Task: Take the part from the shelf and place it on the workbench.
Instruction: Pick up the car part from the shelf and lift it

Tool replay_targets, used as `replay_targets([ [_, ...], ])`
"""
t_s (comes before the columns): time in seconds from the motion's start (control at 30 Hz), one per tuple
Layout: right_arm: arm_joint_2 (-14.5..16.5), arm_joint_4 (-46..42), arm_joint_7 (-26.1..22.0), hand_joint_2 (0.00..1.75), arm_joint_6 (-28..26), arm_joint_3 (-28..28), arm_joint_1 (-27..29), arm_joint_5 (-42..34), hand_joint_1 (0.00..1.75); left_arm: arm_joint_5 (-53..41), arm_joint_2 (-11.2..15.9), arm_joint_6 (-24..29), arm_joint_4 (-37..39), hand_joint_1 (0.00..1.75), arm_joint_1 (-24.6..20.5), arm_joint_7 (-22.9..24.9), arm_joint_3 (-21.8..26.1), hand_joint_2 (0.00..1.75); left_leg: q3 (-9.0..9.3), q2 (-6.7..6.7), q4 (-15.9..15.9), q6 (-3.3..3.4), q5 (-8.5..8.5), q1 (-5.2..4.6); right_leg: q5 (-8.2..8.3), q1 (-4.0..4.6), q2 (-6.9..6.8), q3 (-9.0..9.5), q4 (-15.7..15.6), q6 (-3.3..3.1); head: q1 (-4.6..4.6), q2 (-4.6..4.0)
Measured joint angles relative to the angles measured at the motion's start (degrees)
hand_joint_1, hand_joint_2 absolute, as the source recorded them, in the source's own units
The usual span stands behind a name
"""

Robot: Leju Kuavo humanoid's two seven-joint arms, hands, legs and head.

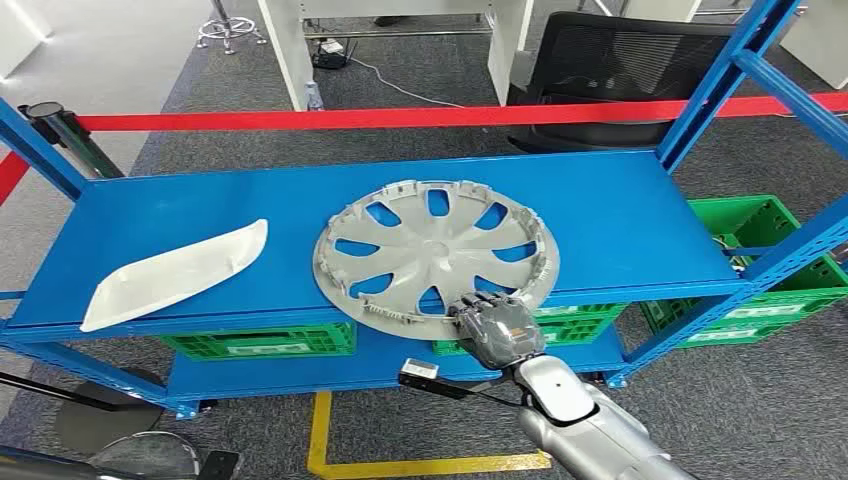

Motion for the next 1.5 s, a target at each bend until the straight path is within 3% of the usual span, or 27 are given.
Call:
replay_targets([
  [0.47, 0.13, -2.43, 0.03, 1.75, -3.04, 0.09, 1.39, 0.49, 1.75, -0.05, 0.17, 1.02, 0.00, 0.00, -0.04, -0.28, 0.11, 0.00, -0.01, 0.00, 0.00, 0.00, 0.00, 0.00, 0.00, 0.00, 0.00, 0.00, 0.00, 0.00, 0.00, 0.00],
  [0.8, 0.15, -15.09, 0.02, 1.75, -9.23, 0.22, 5.84, 3.79, 1.75, -0.63, 0.20, 4.74, 0.00, 0.00, 0.01, -2.51, 1.31, 0.00, -0.05, 0.00, 0.00, 0.00, 0.00, 0.00, 0.00, 0.00, -0.01, -0.01, 0.00, 0.00, 0.01, 0.00],
  [1.2, 1.92, -30.67, -5.91, 1.75, -9.60, -0.40, 10.82, 4.99, 1.75, -1.88, 0.17, 7.18, 0.00, 0.00, 0.17, -3.17, 1.69, 0.00, -0.14, 0.00, 0.00, 0.00, 0.00, 0.01, -0.01, 0.00, -0.01, -0.05, 0.00, 0.00, 0.00, 0.00],
  [1.5, 2.37, -34.52, -6.19, 1.75, -9.60, -1.42, 11.89, 5.07, 1.75, -1.94, 0.16, 7.37, 0.00, 0.00, 0.19, -3.43, 1.75, 0.00, -0.15, 0.00, 0.00, 0.00, 0.00, 0.00, 0.00, -0.01, -0.01, -0.04, 0.00, 0.00, 0.01, 0.00],
])
